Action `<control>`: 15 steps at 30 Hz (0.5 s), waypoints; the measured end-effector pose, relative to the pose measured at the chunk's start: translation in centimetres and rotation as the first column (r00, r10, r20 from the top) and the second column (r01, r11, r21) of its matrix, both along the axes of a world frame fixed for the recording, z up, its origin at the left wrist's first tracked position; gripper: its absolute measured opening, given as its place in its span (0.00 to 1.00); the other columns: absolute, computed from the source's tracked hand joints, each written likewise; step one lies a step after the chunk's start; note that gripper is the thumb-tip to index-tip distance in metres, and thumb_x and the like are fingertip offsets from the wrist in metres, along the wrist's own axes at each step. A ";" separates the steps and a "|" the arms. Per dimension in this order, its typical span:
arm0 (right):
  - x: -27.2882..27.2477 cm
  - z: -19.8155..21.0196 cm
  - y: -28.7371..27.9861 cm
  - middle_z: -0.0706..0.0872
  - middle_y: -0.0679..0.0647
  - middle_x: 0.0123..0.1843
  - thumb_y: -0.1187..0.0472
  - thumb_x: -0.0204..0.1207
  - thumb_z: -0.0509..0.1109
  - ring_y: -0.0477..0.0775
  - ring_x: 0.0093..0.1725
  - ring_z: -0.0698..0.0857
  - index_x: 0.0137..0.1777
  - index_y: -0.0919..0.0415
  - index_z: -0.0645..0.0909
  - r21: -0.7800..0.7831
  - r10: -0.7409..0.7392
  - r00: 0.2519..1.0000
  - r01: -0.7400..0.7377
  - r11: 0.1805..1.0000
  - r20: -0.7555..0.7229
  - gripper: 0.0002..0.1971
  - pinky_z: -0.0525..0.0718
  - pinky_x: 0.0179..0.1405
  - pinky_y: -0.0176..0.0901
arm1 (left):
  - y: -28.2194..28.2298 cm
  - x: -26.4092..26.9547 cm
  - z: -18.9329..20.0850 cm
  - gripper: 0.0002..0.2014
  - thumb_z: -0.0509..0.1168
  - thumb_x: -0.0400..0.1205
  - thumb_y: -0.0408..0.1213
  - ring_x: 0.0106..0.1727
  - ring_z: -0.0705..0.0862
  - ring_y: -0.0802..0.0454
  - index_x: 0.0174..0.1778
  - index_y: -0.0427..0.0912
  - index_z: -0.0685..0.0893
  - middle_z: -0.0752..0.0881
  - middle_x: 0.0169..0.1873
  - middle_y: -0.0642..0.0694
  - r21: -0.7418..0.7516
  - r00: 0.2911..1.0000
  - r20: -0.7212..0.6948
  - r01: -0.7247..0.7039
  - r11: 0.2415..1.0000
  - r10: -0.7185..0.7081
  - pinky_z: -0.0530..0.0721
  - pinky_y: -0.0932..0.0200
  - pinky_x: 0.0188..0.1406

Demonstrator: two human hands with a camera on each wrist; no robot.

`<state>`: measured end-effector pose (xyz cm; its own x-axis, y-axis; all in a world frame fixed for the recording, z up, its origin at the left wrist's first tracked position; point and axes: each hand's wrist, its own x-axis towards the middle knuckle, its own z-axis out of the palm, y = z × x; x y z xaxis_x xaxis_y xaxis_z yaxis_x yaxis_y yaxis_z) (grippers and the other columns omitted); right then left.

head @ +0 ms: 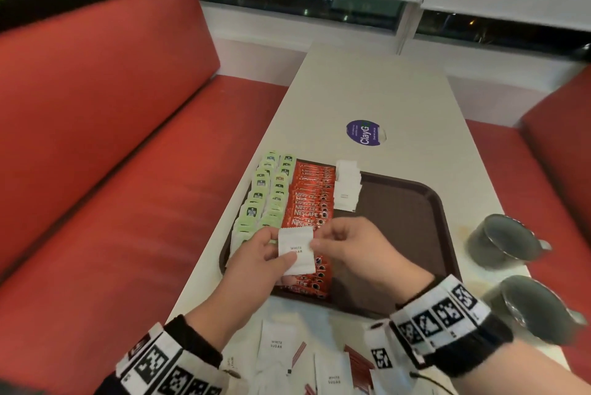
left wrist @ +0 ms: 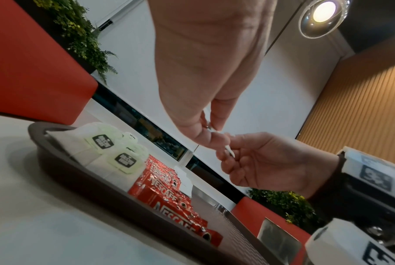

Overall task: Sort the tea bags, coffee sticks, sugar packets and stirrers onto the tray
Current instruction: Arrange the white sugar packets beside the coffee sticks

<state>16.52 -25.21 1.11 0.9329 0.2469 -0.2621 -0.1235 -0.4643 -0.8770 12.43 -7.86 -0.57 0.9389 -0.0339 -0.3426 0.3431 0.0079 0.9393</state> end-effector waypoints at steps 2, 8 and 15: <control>-0.6 -0.8 0.1 0.88 0.59 0.37 0.65 0.71 0.77 0.49 0.35 0.83 0.39 0.61 0.86 0.084 -0.041 0.999 0.043 0.995 -0.029 0.03 0.82 0.42 0.45 | -0.7 -0.4 0.3 0.14 0.65 0.81 0.26 0.50 0.90 0.54 0.57 0.49 0.80 0.91 0.50 0.51 -0.005 0.999 0.024 0.021 1.000 -0.021 0.88 0.58 0.41; -0.1 0.3 -1.8 0.84 0.52 0.26 0.72 0.74 0.72 0.42 0.24 0.80 0.35 0.65 0.83 0.200 -0.189 0.981 0.192 0.961 -0.035 0.07 0.77 0.26 0.29 | -0.1 -1.2 0.7 0.10 0.68 0.80 0.29 0.47 0.90 0.47 0.55 0.44 0.80 0.88 0.43 0.42 -0.030 1.000 0.019 -0.001 1.000 0.001 0.89 0.55 0.48; 7.9 -2.8 -6.0 0.82 0.56 0.27 0.70 0.74 0.72 0.46 0.21 0.74 0.35 0.64 0.80 0.000 -0.462 0.887 0.462 0.887 -0.008 0.07 0.72 0.18 0.34 | 3.1 -2.9 -0.6 0.07 0.68 0.79 0.26 0.42 0.90 0.47 0.52 0.38 0.81 0.88 0.42 0.37 -0.011 0.995 -0.009 -0.099 0.995 0.099 0.87 0.58 0.43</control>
